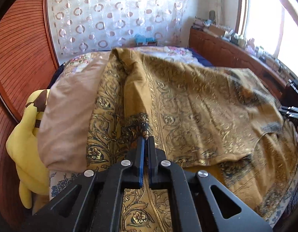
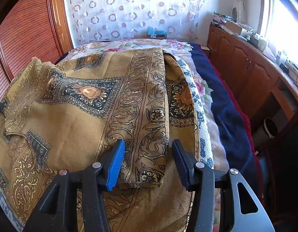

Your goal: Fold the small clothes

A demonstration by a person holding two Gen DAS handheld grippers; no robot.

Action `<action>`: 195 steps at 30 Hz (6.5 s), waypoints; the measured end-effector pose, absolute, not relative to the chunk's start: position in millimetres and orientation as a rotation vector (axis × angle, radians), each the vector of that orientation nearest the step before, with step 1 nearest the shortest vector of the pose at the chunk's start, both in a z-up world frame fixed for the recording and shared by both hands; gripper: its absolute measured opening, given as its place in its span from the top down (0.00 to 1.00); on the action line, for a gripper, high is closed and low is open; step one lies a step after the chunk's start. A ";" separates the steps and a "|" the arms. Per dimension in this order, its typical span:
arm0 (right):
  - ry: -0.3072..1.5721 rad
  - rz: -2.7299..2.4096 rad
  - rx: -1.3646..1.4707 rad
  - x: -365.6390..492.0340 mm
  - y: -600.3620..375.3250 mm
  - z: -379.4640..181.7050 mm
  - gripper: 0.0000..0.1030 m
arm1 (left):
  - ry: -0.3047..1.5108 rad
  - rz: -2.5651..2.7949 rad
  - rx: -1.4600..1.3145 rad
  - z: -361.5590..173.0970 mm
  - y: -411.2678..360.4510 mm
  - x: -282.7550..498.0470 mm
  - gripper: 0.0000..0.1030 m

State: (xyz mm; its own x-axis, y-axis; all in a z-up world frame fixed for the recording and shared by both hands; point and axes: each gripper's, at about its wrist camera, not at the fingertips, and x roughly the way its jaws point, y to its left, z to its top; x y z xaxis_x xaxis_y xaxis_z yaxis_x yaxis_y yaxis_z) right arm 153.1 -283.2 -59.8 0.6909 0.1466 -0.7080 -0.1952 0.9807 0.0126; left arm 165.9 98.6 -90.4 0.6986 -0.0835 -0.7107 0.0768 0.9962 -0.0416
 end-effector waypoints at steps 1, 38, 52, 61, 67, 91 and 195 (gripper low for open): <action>0.785 0.191 -0.066 153.8 -283.3 -60.6 0.49 | 0.783 -0.091 -0.017 -87.4 99.8 163.9 0.96; 0.675 0.381 -0.037 33.0 -309.5 -26.7 0.96 | 0.660 -0.098 -0.143 -74.2 120.5 37.9 0.97; 0.657 0.335 -0.058 61.8 -290.9 -27.9 0.63 | 0.700 -0.077 -0.114 -92.5 115.6 34.6 0.97; 0.679 0.336 -0.053 75.1 -272.1 -55.9 0.62 | 0.679 -0.057 -0.108 -85.9 122.4 30.6 0.46; 0.703 0.358 -0.043 81.6 -262.7 -67.6 0.62 | 0.708 -0.044 -0.118 -95.6 125.0 40.4 0.34; 0.703 0.320 -0.151 87.0 -236.7 -93.7 0.29 | 0.786 -0.068 -0.271 -123.9 143.2 61.1 0.55; 0.783 0.346 -0.010 188.8 -259.9 -79.5 0.31 | 0.678 -0.458 0.009 -49.2 -77.5 141.8 0.24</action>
